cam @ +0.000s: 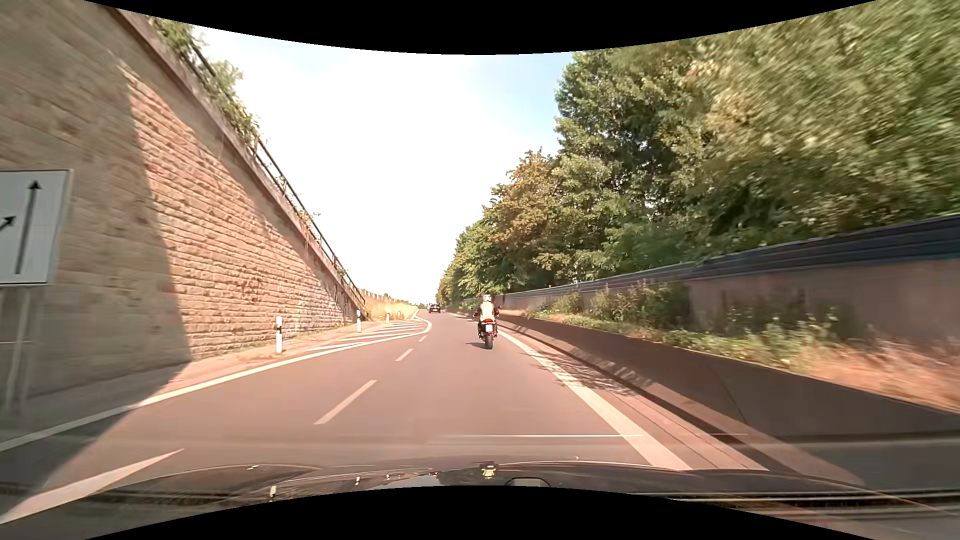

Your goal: Follow the waypoints while adhering to traffic rules and regulations

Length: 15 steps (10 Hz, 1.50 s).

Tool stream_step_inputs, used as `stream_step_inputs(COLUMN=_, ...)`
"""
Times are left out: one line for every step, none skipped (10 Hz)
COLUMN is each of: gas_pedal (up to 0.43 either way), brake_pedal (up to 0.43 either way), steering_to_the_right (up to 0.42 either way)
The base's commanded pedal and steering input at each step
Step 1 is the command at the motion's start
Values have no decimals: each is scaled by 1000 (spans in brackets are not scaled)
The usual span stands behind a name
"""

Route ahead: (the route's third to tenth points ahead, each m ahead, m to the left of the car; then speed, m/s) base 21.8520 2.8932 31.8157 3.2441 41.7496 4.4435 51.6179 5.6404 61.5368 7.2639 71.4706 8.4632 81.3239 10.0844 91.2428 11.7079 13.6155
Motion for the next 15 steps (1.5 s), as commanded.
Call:
stream_step_inputs(gas_pedal=280, brake_pedal=0, steering_to_the_right=-26)
stream_step_inputs(gas_pedal=299, brake_pedal=0, steering_to_the_right=-26)
stream_step_inputs(gas_pedal=311, brake_pedal=0, steering_to_the_right=-26)
stream_step_inputs(gas_pedal=311, brake_pedal=0, steering_to_the_right=-26)
stream_step_inputs(gas_pedal=311, brake_pedal=0, steering_to_the_right=-26)
stream_step_inputs(gas_pedal=311, brake_pedal=0, steering_to_the_right=-26)
stream_step_inputs(gas_pedal=311, brake_pedal=0, steering_to_the_right=-26)
stream_step_inputs(gas_pedal=311, brake_pedal=0, steering_to_the_right=-27)
stream_step_inputs(gas_pedal=311, brake_pedal=0, steering_to_the_right=-27)
stream_step_inputs(gas_pedal=311, brake_pedal=0, steering_to_the_right=-28)
stream_step_inputs(gas_pedal=311, brake_pedal=0, steering_to_the_right=-28)
stream_step_inputs(gas_pedal=311, brake_pedal=0, steering_to_the_right=-28)
stream_step_inputs(gas_pedal=311, brake_pedal=0, steering_to_the_right=-28)
stream_step_inputs(gas_pedal=311, brake_pedal=0, steering_to_the_right=-28)
stream_step_inputs(gas_pedal=311, brake_pedal=0, steering_to_the_right=-28)
